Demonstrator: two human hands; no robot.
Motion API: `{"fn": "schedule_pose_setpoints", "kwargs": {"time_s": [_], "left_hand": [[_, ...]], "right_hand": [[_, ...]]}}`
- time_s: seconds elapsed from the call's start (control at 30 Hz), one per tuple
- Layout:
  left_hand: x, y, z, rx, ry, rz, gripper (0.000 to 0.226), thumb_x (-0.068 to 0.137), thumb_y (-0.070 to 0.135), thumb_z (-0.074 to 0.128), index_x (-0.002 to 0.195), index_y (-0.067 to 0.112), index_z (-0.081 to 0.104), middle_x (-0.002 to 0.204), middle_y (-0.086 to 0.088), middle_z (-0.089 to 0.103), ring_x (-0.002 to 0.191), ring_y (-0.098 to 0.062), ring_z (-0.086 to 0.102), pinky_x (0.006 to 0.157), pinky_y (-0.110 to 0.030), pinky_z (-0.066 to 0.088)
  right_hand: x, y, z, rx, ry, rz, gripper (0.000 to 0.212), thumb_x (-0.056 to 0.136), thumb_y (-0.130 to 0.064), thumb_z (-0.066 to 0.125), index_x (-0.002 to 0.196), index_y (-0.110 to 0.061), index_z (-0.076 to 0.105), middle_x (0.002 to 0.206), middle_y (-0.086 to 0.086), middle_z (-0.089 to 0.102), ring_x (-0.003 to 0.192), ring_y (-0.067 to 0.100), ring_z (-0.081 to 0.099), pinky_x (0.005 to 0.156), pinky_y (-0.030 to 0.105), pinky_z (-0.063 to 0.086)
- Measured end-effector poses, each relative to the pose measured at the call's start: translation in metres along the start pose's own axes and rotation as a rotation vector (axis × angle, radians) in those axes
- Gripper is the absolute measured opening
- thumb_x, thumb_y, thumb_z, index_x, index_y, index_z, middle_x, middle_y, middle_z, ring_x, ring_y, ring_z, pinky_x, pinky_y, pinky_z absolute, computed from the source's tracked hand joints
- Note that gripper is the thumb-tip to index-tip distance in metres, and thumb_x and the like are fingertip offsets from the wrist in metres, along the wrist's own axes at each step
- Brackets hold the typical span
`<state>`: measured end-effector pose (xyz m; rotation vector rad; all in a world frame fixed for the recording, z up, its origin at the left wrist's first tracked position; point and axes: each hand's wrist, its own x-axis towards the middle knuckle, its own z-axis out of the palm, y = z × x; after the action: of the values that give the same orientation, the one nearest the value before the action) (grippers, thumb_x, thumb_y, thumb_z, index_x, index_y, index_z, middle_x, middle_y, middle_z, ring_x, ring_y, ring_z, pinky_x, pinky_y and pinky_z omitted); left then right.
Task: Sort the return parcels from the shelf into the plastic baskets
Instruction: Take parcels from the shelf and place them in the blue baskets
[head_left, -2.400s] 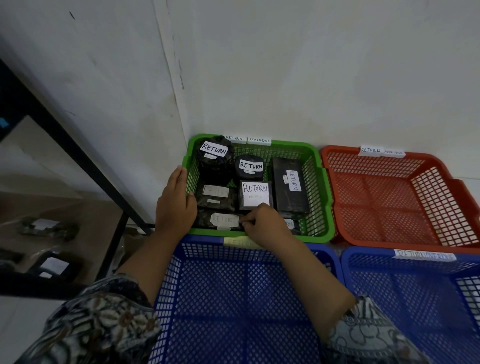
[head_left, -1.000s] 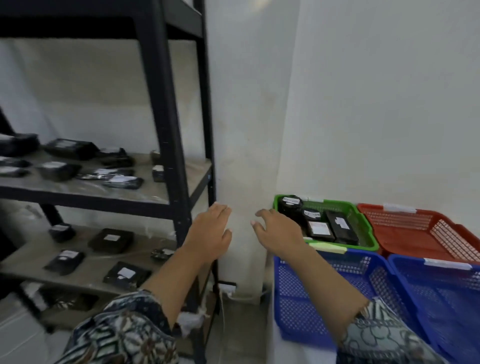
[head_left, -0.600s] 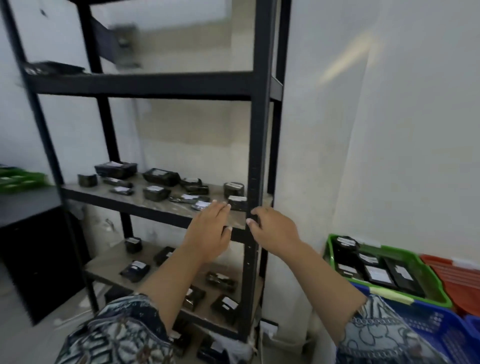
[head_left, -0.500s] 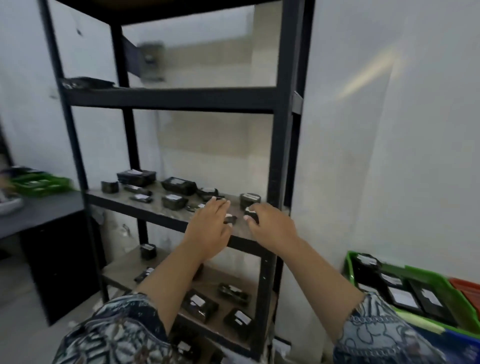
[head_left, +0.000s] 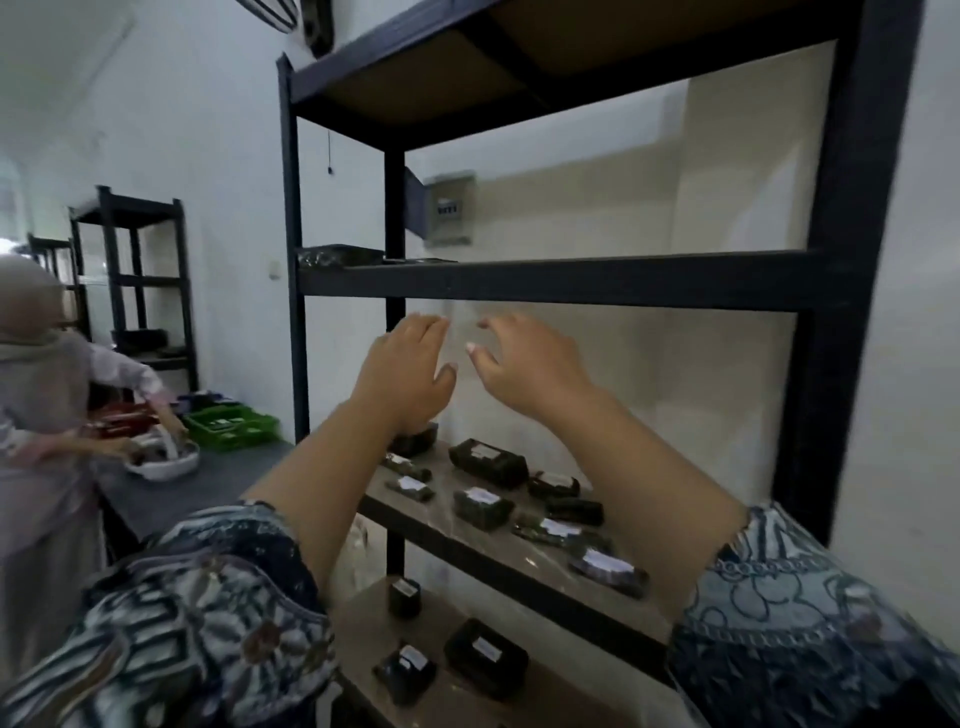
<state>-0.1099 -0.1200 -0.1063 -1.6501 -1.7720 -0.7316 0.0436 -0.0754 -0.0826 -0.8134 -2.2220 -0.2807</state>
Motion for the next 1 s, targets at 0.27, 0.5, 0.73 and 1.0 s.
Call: {"fn": "schedule_pose_setpoints", "kwargs": {"time_s": [0.27,0.5,0.73,1.0], "left_hand": [[0.07,-0.082,0.014,0.033,0.009,-0.023,0.06,0.094,0.033,0.044,0.146,0.008,0.026,0.15,-0.009,0.03,0.142,-0.025,0.018,0.111,-0.043,0.024],[0.125,-0.147,0.05,-0.04,0.054,0.073,0.057,0.093,0.031,0.046,0.143,0.008,0.03,0.148,-0.011,0.034,0.138,-0.025,0.026,0.109,-0.041,0.026],[0.182,-0.222,0.086,-0.183,0.069,0.19,0.059,0.091,0.03,0.049,0.142,0.005,0.031,0.145,-0.013,0.036,0.135,-0.027,0.03,0.112,-0.041,0.027],[0.202,-0.278,0.119,-0.346,0.124,0.361,0.06,0.089,0.024,0.053,0.142,0.006,0.033,0.14,-0.012,0.041,0.13,-0.027,0.035,0.111,-0.039,0.027]], "right_hand": [[0.105,-0.015,0.026,-0.034,0.093,-0.077,0.039,0.096,-0.038,0.045,0.129,-0.017,0.049,0.126,0.004,0.051,0.111,0.022,0.052,0.082,0.035,0.041],[0.169,-0.016,0.063,-0.166,0.113,-0.007,0.038,0.095,-0.035,0.046,0.129,-0.018,0.048,0.127,0.003,0.05,0.111,0.023,0.052,0.084,0.036,0.043],[0.238,-0.034,0.098,-0.259,0.086,0.179,0.039,0.095,-0.034,0.045,0.129,-0.017,0.047,0.127,0.005,0.049,0.109,0.024,0.052,0.084,0.035,0.044],[0.324,-0.074,0.137,-0.085,0.058,0.322,0.037,0.096,-0.04,0.047,0.13,-0.026,0.049,0.133,0.003,0.048,0.117,0.02,0.05,0.084,0.029,0.037]]}}
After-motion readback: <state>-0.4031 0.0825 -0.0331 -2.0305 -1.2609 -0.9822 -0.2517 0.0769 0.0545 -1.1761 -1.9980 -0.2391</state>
